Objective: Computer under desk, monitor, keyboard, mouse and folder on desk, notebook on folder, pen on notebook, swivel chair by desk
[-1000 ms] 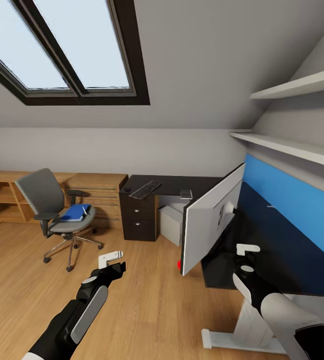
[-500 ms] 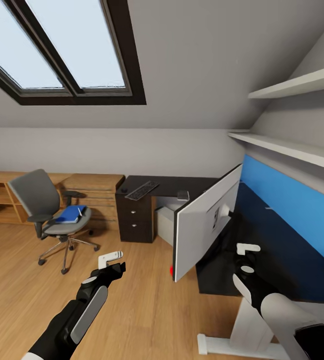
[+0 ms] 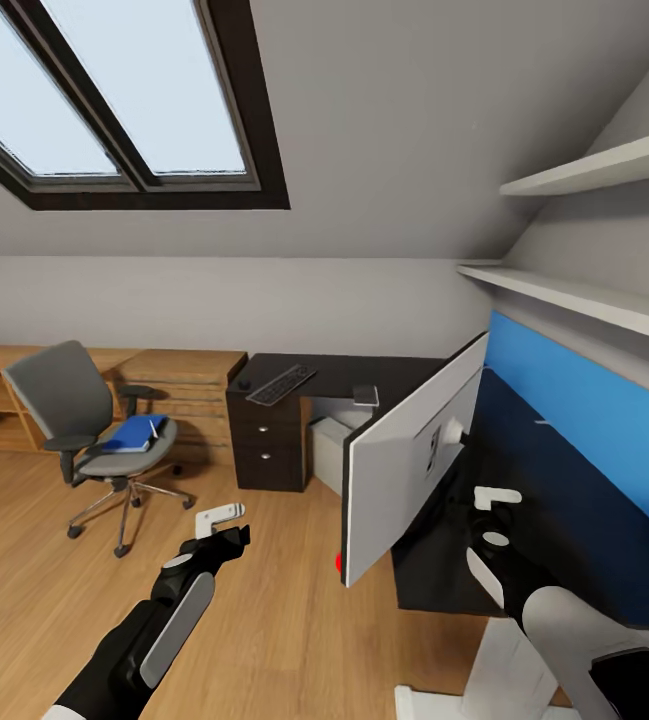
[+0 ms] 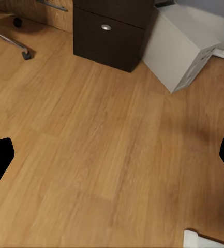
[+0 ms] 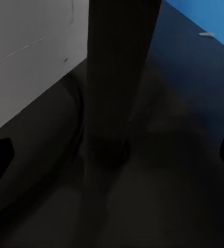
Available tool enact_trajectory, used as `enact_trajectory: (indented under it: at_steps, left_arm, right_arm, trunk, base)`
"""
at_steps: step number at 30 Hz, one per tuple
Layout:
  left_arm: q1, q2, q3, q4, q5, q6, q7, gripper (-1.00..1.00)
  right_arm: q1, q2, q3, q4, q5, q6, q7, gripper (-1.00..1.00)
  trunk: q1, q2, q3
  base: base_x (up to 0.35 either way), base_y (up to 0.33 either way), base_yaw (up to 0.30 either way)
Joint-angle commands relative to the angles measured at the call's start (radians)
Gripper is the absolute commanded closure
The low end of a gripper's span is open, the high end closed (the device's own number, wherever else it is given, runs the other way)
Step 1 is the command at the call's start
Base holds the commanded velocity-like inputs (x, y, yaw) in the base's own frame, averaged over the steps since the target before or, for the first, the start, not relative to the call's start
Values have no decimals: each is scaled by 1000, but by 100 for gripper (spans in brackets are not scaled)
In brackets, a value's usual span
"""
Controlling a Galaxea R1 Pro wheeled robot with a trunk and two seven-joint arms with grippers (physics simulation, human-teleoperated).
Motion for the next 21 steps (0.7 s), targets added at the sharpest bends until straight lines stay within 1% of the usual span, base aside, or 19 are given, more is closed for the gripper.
enact_trajectory:
  at_steps: [1, 8, 16, 21]
  left_arm:
    - [-1, 1, -4, -1, 9, 1, 9, -100]
    - [-1, 2, -4, -1, 10, 1, 9, -100]
    - [-1, 2, -4, 1, 11, 1, 8, -100]
    - [-1, 2, -4, 3, 11, 1, 8, -100]
  right_arm:
    - [-1, -1, 9, 0, -11, -4, -4, -100]
    - [-1, -1, 8, 7, -11, -3, -4, -100]
    - [-2, -1, 8, 20, -11, -4, -4, -100]
    - [-1, -1, 8, 20, -11, -4, -4, -100]
  trunk:
    - [0, -1, -2]
    - [0, -1, -2]
    - [0, -1, -2]
    - [0, -1, -2]
  base:
    - [83, -33, 0]
    - [102, -140, 0]
    - [34, -20, 0]
    - [173, -4, 0]
